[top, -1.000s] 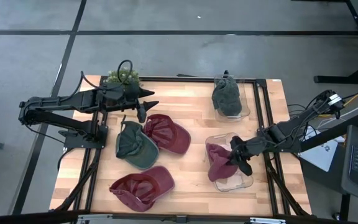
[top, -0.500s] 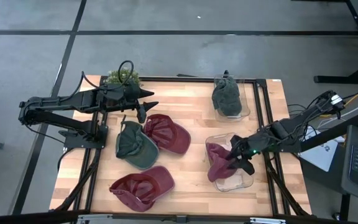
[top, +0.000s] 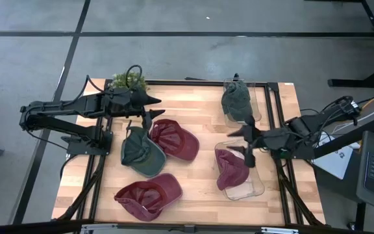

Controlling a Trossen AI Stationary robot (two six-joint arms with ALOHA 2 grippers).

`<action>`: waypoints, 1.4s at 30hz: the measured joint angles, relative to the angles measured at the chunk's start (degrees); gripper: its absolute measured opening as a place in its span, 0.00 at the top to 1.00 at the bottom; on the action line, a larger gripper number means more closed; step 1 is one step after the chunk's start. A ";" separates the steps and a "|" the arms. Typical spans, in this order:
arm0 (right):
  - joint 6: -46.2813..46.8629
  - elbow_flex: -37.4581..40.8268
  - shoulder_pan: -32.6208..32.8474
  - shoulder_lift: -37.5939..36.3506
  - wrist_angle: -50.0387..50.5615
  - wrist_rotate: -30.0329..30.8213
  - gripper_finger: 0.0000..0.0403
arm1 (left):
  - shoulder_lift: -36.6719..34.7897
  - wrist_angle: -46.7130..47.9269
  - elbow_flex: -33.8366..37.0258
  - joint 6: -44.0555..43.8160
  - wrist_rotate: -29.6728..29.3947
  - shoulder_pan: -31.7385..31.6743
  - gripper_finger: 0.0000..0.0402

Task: Pick & Place hat
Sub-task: Put the top red cap into the bottom transparent bin

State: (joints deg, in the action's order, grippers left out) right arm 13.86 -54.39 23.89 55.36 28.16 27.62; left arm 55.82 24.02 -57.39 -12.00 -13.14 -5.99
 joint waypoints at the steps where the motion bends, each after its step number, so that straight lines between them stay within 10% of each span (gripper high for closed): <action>1: -0.99 -0.50 -1.33 0.81 0.03 0.68 0.48 | 0.19 0.87 0.00 0.55 0.91 -0.01 0.44; 13: 7.46 -2.28 -22.68 13.29 -7.54 -20.75 0.48 | 2.19 4.51 0.00 0.60 5.56 0.02 0.44; 24: 13.12 -2.28 -29.23 28.46 -13.96 -36.81 0.48 | 2.46 4.49 0.02 -2.46 5.37 0.02 0.44; 42: 8.46 -15.91 -35.08 47.02 -5.51 -39.81 0.48 | 2.46 4.51 0.00 -2.40 5.37 0.02 0.44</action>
State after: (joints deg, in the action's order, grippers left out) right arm 22.32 -70.30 -11.19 102.38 22.65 -12.19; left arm 58.28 28.53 -57.39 -14.40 -7.77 -5.98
